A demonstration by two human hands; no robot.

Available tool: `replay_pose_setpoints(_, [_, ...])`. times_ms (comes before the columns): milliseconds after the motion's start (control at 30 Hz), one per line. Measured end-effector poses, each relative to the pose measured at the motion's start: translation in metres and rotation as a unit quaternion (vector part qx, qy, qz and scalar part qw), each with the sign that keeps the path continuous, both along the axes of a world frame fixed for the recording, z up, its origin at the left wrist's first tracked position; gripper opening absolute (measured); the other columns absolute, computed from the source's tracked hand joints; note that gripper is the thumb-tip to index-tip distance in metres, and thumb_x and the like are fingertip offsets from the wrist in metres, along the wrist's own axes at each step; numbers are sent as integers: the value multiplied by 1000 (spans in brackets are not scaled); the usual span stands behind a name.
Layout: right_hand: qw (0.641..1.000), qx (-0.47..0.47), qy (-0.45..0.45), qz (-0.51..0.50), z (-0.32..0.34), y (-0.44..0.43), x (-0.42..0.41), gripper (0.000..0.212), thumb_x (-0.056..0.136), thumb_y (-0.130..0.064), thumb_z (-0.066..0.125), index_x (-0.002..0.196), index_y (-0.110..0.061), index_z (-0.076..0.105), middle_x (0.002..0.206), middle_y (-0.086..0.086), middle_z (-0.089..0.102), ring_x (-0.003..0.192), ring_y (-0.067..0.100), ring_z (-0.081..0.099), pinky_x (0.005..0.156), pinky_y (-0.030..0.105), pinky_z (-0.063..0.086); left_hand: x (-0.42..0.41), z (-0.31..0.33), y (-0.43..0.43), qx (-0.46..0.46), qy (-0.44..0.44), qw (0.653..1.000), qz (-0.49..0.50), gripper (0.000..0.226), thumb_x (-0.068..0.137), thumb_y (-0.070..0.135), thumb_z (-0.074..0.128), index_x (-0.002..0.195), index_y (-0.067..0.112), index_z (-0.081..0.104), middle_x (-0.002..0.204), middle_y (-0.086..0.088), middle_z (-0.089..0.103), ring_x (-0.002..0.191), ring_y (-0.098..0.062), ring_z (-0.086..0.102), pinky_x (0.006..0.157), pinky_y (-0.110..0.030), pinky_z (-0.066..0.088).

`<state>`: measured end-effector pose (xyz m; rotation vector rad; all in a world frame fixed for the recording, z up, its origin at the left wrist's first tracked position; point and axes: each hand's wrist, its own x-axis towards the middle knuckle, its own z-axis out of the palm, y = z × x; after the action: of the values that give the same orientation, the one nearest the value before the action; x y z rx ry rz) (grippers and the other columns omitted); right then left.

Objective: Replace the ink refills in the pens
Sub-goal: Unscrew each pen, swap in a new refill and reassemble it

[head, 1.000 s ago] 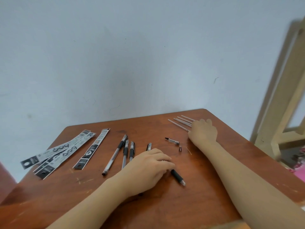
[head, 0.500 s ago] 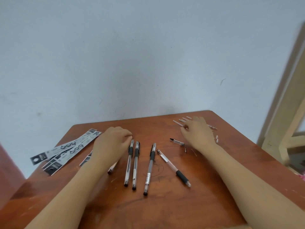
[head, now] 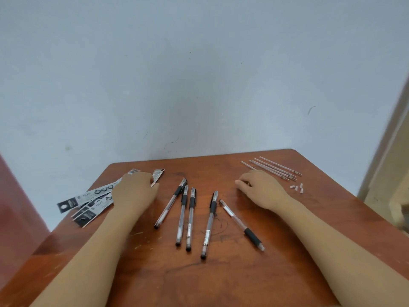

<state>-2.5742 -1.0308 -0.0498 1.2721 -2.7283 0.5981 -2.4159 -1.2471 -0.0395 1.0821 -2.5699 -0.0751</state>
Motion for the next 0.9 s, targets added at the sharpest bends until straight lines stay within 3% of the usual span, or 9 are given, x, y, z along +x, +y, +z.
replay_pose_setpoints(167, [1000,11,2,5,1,0,1,39,96,-41,34,103,-17,64,107,3,63,99,17,53,82,30,43,0,-10,-14,9,-61,998,24,22,84,29,49,98,17,61,109,-8,58,104,-27,51,75,-35,46])
replay_pose_setpoints(333, [999,47,16,9,3,0,6,40,96,-43,34,107,-18,62,112,2,56,108,17,48,83,29,40,-2,-13,-17,13,-39,999,10,19,84,15,47,95,15,62,111,-9,57,99,-27,54,73,-35,47])
replay_pose_setpoints(567, [998,49,24,5,3,-1,8,41,95,-45,35,112,-19,62,114,1,55,112,17,46,87,31,42,-2,-12,-12,-16,-26,999,29,29,80,4,45,104,13,59,116,-12,55,101,-29,54,68,-33,41])
replay_pose_setpoints(700, [999,40,27,-5,3,-1,9,41,95,-45,35,118,-21,58,119,2,55,115,18,45,92,32,41,-4,-9,-8,0,56,998,-16,25,83,7,45,100,13,62,104,-9,61,92,-27,54,67,-34,44])
replay_pose_setpoints(900, [999,20,33,-16,4,-1,10,41,95,-44,35,123,-22,55,126,4,52,121,19,42,98,34,38,-6,4,29,-86,207,962,-159,29,83,3,51,108,10,64,101,-7,66,99,-26,55,75,-35,45])
